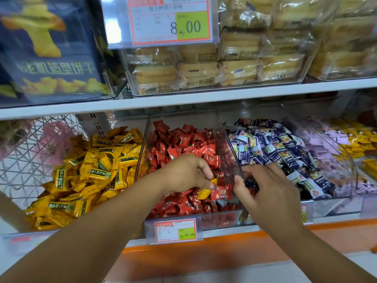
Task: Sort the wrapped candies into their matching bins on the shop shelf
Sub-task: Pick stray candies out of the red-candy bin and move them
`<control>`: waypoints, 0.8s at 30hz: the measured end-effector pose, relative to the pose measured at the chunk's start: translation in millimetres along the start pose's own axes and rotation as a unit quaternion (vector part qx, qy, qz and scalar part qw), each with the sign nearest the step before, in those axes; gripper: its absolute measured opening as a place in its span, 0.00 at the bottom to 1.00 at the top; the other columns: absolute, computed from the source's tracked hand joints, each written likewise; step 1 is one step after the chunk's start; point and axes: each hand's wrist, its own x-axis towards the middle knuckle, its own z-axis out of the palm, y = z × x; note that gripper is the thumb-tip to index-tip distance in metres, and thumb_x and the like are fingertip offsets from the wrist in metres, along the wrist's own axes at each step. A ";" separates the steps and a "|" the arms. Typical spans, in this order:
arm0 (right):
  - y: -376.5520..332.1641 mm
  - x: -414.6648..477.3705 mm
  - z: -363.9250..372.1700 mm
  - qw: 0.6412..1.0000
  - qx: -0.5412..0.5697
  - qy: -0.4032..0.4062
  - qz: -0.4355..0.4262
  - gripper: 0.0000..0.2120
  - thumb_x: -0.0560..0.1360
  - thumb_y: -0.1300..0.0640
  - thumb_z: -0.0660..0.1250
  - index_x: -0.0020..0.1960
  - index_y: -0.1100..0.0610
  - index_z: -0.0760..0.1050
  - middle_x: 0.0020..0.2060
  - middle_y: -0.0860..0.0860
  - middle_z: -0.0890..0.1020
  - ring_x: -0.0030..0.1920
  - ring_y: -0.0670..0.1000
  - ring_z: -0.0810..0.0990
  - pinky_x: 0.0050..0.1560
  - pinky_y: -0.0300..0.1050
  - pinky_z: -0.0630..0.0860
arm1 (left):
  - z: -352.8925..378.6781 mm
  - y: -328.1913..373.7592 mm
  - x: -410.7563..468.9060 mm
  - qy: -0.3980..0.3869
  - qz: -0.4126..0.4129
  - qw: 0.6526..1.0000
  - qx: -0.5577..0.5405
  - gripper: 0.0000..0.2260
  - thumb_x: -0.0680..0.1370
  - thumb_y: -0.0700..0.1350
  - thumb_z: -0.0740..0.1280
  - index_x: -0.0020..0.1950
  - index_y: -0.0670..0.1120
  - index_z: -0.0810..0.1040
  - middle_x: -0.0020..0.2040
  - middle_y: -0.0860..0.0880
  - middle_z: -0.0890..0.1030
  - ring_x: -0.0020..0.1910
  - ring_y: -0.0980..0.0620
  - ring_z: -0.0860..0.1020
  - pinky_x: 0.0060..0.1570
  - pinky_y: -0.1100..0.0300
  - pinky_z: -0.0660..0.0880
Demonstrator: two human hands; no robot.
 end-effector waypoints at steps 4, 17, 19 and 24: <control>-1.9 0.3 -1.2 1.000 0.000 0.003 -0.002 0.15 0.73 0.48 0.61 0.44 0.58 0.81 0.31 0.47 0.78 0.36 0.51 0.77 0.30 0.35 0.61 | -7.2 1.0 -6.0 0.008 -0.009 0.999 -0.035 0.16 0.69 0.47 0.78 0.54 0.50 0.80 0.46 0.52 0.81 0.38 0.61 0.77 0.39 0.71 0.73; -8.8 2.5 -7.9 1.000 0.003 -0.003 0.006 0.18 0.73 0.47 0.59 0.44 0.60 0.81 0.30 0.50 0.77 0.30 0.53 0.75 0.29 0.33 0.59 | -95.2 -20.4 -102.8 0.280 -0.059 0.958 -0.007 0.13 0.75 0.48 0.72 0.59 0.58 0.81 0.47 0.54 0.80 0.28 0.66 0.73 0.28 0.75 0.66; -9.1 1.8 -8.8 0.999 0.010 -0.017 0.027 0.19 0.73 0.46 0.59 0.45 0.59 0.81 0.31 0.48 0.72 0.29 0.50 0.71 0.30 0.30 0.57 | -109.1 -35.1 -109.8 0.292 -0.114 0.948 0.058 0.17 0.76 0.48 0.71 0.64 0.57 0.78 0.53 0.51 0.80 0.25 0.64 0.72 0.24 0.74 0.65; -8.3 0.8 -7.3 0.998 0.011 -0.047 0.050 0.21 0.73 0.43 0.58 0.47 0.57 0.82 0.34 0.50 0.73 0.26 0.51 0.68 0.30 0.31 0.59 | -101.9 -47.2 -102.2 0.298 -0.113 0.943 0.101 0.21 0.75 0.49 0.72 0.68 0.56 0.75 0.43 0.51 0.79 0.28 0.62 0.71 0.25 0.73 0.63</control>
